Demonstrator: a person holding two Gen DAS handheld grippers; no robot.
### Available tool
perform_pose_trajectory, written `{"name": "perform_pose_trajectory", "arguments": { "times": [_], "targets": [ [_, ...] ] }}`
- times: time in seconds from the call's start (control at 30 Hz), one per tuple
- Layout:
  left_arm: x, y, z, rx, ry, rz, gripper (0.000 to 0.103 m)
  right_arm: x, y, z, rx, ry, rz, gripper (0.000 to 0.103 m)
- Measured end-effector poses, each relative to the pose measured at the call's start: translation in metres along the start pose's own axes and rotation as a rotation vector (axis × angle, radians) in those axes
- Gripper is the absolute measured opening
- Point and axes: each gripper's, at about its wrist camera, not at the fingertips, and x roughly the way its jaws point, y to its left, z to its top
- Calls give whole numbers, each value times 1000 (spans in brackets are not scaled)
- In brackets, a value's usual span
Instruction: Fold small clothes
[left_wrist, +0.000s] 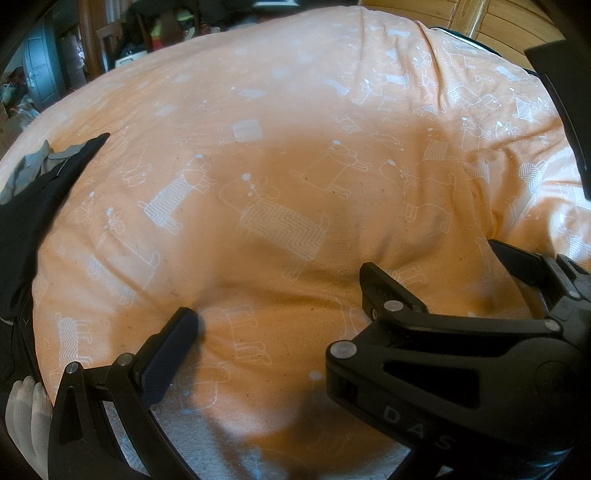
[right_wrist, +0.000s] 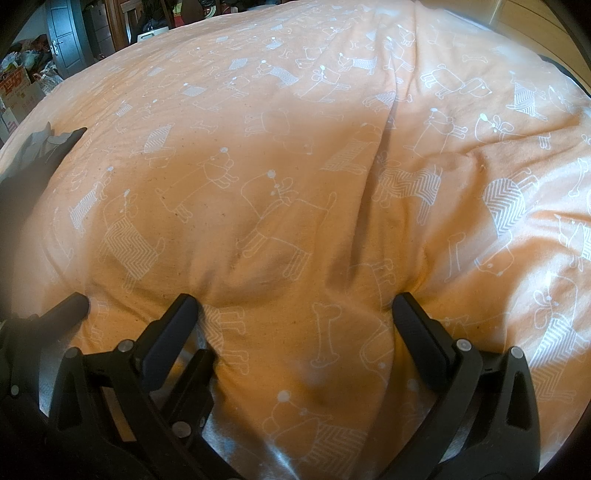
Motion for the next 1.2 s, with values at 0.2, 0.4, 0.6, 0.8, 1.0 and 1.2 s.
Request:
{"name": "perform_pose_trajectory", "arguments": {
  "times": [0.2,0.4,0.6,0.8,1.0,1.2],
  "targets": [
    [-1,1,0,-1,0,-1,103,0,0,0,-1,2,-1,103],
    [0,0,-1,-6,-6,-5,103,0,-1,0,-1,18,0,103],
    [0,-1,0,-12,6,-13,103,1,-1,0,-3,37,-3,103],
    [0,0,-1,-12,5,-12,103,1,-1,0,-3,36,-4,103],
    [0,0,-1,-9,2,-8,103,1,-1,0,-4,32,-5,103],
    [-1,0,-1,-8,0,-6,103,1,-1,0,-4,29,-6,103]
  ]
}}
